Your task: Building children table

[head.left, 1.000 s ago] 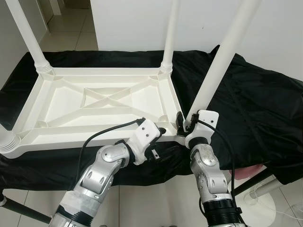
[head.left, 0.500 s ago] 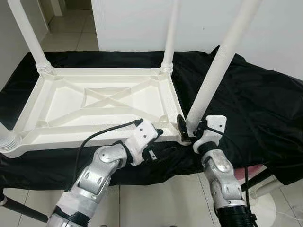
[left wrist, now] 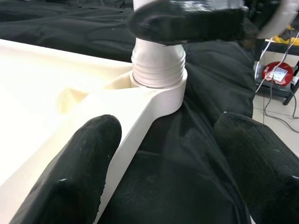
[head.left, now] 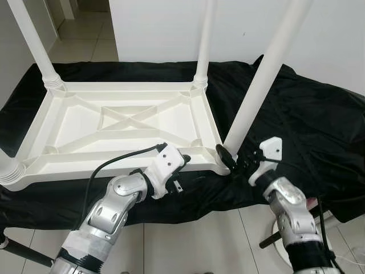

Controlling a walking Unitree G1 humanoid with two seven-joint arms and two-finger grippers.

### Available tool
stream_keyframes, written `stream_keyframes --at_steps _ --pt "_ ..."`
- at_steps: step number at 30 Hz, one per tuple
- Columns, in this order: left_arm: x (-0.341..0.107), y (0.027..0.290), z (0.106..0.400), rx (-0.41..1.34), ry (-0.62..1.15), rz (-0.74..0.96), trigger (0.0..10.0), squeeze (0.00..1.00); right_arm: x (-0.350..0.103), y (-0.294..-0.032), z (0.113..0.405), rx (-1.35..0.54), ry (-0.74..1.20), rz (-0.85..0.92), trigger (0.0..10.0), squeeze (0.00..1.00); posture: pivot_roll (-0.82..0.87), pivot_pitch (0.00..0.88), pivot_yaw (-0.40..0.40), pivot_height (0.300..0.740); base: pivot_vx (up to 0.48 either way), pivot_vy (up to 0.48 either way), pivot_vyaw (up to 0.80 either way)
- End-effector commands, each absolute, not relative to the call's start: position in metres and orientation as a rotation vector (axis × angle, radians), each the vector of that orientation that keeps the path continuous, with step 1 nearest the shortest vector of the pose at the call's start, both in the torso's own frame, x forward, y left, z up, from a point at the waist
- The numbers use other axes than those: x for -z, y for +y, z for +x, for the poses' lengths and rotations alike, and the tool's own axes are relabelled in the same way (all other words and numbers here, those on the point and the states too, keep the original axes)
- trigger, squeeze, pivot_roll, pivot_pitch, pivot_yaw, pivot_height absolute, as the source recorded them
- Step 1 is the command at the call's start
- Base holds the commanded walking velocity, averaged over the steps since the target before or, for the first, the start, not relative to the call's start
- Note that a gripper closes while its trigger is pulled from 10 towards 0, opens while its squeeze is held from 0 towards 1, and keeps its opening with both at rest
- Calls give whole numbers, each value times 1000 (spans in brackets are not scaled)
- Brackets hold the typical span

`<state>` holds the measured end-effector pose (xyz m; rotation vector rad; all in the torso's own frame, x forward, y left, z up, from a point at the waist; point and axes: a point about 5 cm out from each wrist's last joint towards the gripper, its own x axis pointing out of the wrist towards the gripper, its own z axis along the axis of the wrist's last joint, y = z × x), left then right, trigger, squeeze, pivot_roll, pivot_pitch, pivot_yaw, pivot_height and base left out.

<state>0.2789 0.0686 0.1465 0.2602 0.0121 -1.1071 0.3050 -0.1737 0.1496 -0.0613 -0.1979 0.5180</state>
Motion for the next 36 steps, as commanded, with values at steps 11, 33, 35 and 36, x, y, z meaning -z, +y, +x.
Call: stream_keyframes --at_steps 11,33,35,36 --pt "-148 65 280 1107 4 266 10000 0 -151 -170 321 -620 -178 -137 6431 0 -61 60 -20 740 0 0 0" --pt "-146 61 279 1107 5 252 10000 0 -139 -161 321 -603 -107 -72 10000 0 -74 69 -21 740 0 0 0" --pt "-146 61 279 1107 5 252 10000 0 -139 -161 321 -603 -107 -72 10000 0 -74 69 -21 740 0 0 0" --pt "-146 61 279 1107 5 252 10000 0 -139 -161 321 -603 -107 -72 10000 0 -74 69 -21 740 0 0 0"
